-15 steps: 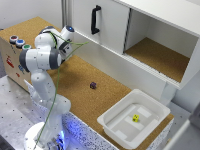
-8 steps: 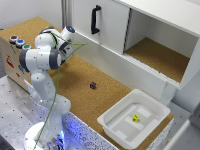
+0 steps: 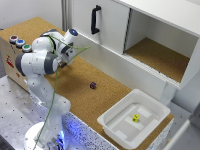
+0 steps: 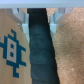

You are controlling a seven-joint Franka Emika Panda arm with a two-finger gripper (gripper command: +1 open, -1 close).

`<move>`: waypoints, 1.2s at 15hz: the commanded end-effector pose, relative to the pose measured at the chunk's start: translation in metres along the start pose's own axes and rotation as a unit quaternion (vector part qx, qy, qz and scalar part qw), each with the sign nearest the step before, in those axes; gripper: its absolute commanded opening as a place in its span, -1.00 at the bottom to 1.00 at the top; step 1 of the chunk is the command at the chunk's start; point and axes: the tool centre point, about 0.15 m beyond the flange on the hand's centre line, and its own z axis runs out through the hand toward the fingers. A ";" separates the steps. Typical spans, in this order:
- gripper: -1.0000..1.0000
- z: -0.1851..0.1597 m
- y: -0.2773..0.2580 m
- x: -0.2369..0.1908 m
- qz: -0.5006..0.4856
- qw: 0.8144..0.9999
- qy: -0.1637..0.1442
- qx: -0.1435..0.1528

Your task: Grasp the drawer handle, then open it

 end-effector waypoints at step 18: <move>1.00 -0.040 0.160 0.023 0.022 0.999 -0.002 -0.040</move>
